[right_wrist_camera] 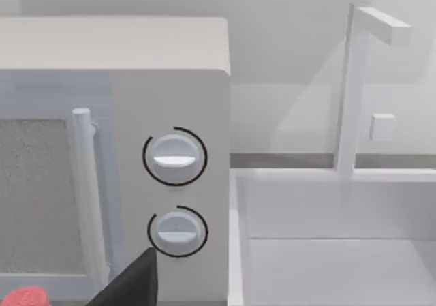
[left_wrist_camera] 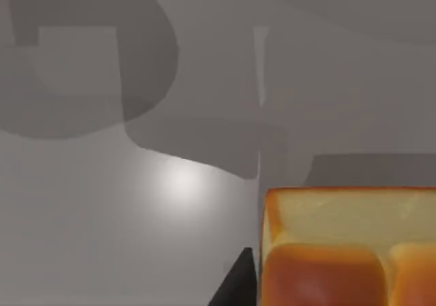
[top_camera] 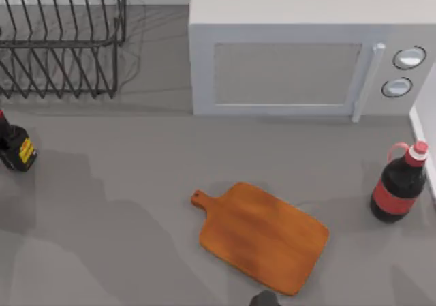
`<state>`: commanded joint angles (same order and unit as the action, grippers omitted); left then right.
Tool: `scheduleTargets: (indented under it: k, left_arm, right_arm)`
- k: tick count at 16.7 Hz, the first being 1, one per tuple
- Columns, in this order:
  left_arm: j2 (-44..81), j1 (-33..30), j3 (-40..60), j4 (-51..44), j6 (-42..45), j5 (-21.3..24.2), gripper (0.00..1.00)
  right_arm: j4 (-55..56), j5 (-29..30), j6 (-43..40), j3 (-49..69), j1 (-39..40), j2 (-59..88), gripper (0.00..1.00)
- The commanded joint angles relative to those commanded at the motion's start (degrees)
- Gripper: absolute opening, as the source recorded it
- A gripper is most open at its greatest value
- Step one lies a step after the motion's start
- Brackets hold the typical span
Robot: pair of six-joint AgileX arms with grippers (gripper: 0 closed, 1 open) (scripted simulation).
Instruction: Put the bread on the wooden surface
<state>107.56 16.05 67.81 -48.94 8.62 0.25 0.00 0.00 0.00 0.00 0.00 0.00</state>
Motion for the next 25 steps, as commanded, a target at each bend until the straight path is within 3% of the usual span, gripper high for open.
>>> scheduleTargets:
  k: [6, 15, 20, 25]
  left_arm:
    - [-5.55, -0.22, 9.01, -14.53, -0.19, 0.01, 0.00]
    - [-5.82, -1.99, 9.14, -15.32, -3.39, 0.65, 0.00]
    - [-5.44, -11.04, 9.39, -15.45, -20.87, 3.35, 0.00]
    - [-3.20, -24.15, 11.90, -14.93, -51.38, 6.11, 0.00]
  right_arm:
    - [0.00, 0.00, 0.00, 0.00, 0.00, 0.00, 1.00]
    - [0.00, 0.00, 0.00, 0.00, 0.00, 0.00, 1.00]
    - [0.00, 0.00, 0.00, 0.00, 0.00, 0.00, 1.00]
    - [0.00, 0.00, 0.00, 0.00, 0.00, 0.00, 1.00]
